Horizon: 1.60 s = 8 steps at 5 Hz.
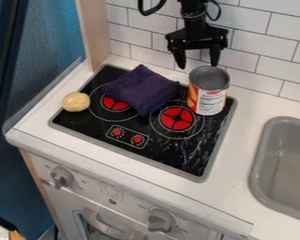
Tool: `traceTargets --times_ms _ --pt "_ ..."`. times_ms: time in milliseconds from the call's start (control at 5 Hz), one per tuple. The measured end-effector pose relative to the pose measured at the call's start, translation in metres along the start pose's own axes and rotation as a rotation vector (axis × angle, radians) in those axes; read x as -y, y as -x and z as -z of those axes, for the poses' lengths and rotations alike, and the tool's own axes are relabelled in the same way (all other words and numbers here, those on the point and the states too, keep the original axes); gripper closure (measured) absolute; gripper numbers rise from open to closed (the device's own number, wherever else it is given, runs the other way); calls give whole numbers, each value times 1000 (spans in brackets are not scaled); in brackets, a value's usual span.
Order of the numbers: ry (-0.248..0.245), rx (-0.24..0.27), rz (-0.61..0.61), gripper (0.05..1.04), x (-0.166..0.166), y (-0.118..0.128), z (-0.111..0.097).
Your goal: Move the can to the bottom below the right burner
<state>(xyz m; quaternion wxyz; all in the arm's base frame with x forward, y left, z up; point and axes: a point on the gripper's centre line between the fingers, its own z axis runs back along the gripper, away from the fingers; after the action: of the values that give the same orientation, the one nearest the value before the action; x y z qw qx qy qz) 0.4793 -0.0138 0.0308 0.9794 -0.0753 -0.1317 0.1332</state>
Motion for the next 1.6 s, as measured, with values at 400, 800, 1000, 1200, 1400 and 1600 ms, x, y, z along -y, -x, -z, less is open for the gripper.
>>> traceTargets --times_ms 400,800,1000,1200,1400,1600 --pt "67 -46 255 84 38 14 7" --pt "2 -146 469 85 34 50 -3" --pt "-45 -170 524 84 21 68 -16" --pt "-54 -236 581 85 11 90 -20" --pt "-65 -280 599 85 0 115 -23" --pt "-77 -315 622 85 -11 138 -27"
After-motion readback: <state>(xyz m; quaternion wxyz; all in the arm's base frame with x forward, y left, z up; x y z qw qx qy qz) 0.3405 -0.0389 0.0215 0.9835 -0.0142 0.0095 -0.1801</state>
